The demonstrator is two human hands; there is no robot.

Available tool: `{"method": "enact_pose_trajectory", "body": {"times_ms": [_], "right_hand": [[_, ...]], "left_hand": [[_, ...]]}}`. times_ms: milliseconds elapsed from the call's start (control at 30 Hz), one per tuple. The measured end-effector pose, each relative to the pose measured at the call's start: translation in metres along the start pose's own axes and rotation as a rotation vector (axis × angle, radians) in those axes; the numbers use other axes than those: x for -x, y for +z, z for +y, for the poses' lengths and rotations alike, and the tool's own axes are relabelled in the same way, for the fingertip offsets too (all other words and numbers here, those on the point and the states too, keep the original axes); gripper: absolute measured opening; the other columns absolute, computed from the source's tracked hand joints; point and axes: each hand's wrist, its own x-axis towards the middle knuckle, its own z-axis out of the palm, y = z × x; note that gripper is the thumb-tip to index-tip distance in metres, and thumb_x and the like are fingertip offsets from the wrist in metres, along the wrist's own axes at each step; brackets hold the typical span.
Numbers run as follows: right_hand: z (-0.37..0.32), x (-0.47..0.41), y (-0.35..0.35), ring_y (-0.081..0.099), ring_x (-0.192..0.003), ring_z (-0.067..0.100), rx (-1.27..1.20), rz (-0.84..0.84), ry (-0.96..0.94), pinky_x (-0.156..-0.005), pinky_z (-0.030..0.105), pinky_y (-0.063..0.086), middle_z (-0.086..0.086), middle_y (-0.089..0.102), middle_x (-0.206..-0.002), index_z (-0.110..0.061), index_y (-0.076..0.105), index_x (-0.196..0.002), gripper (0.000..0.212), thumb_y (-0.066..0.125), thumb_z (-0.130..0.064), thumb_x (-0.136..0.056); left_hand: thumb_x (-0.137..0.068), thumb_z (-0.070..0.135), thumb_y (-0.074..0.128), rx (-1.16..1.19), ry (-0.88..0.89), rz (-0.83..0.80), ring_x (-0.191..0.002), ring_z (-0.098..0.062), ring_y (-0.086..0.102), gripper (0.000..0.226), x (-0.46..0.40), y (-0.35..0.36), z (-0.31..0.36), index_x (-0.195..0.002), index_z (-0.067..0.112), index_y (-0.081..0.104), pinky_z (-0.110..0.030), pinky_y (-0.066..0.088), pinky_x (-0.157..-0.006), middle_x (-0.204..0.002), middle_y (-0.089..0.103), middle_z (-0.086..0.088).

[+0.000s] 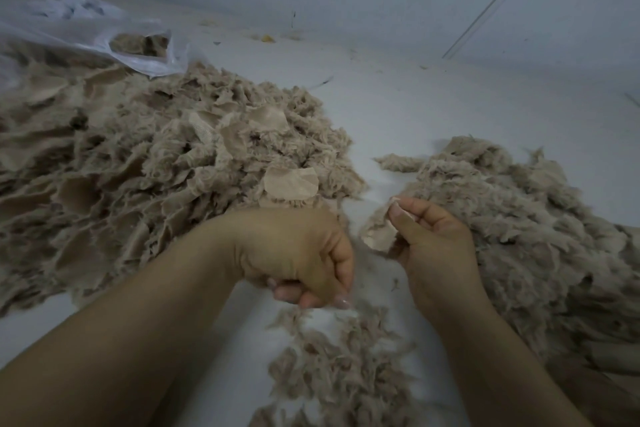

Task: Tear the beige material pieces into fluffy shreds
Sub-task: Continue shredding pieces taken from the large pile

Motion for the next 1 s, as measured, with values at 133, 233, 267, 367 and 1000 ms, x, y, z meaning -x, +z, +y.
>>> {"method": "enact_pose_trajectory", "body": {"times_ms": [133, 233, 267, 367, 1000], "right_hand": [[-0.002, 0.004, 0.001, 0.066, -0.059, 0.017, -0.011, -0.071, 0.016, -0.054, 0.027, 0.056, 0.005, 0.073, -0.071, -0.011, 0.07, -0.093, 0.004, 0.067, -0.008, -0.093], [-0.003, 0.003, 0.001, 0.066, -0.065, 0.019, 0.015, -0.08, 0.015, -0.057, 0.029, 0.057, 0.007, 0.074, -0.076, -0.012, 0.071, -0.095, 0.005, 0.068, -0.01, -0.093], [-0.003, 0.003, 0.001, 0.064, -0.064, 0.018, 0.025, -0.068, 0.011, -0.057, 0.028, 0.056, 0.005, 0.072, -0.074, -0.013, 0.072, -0.094, 0.005, 0.068, -0.01, -0.093], [-0.001, 0.003, 0.001, 0.068, -0.064, 0.015, -0.006, -0.015, 0.021, -0.059, 0.027, 0.057, 0.002, 0.073, -0.071, -0.013, 0.073, -0.089, 0.011, 0.066, -0.006, -0.093], [0.001, -0.001, 0.002, 0.055, -0.051, 0.006, 0.014, 0.07, 0.1, -0.05, 0.019, 0.048, 0.005, 0.061, -0.073, -0.017, 0.065, -0.11, 0.022, 0.057, -0.001, -0.098]], "left_hand": [[-0.078, 0.044, 0.078, 0.074, 0.001, 0.55, -0.032, -0.016, 0.042, 0.046, -0.021, 0.017, 0.001, -0.095, 0.006, 0.058, -0.019, 0.029, -0.035, -0.063, 0.061, -0.011], [-0.089, 0.037, 0.069, 0.105, 0.078, 0.624, -0.032, -0.015, 0.043, 0.03, -0.029, 0.027, 0.001, -0.089, 0.009, 0.058, -0.018, 0.032, -0.036, -0.055, 0.06, -0.009], [-0.092, 0.027, 0.067, 0.096, 0.1, 0.603, -0.031, -0.014, 0.041, 0.026, -0.028, 0.027, 0.001, -0.078, 0.007, 0.059, -0.017, 0.032, -0.037, -0.048, 0.056, -0.007], [-0.09, 0.019, 0.069, -0.03, 0.026, 0.472, -0.033, -0.016, 0.041, 0.034, -0.017, 0.015, 0.008, -0.06, 0.009, 0.059, -0.019, 0.035, -0.038, -0.047, 0.055, -0.005], [-0.101, 0.055, 0.017, -1.29, 0.089, 0.715, -0.151, -0.013, -0.007, 0.065, -0.047, -0.021, -0.052, -0.157, 0.022, 0.01, -0.037, -0.015, -0.119, -0.164, 0.007, 0.004]]}}
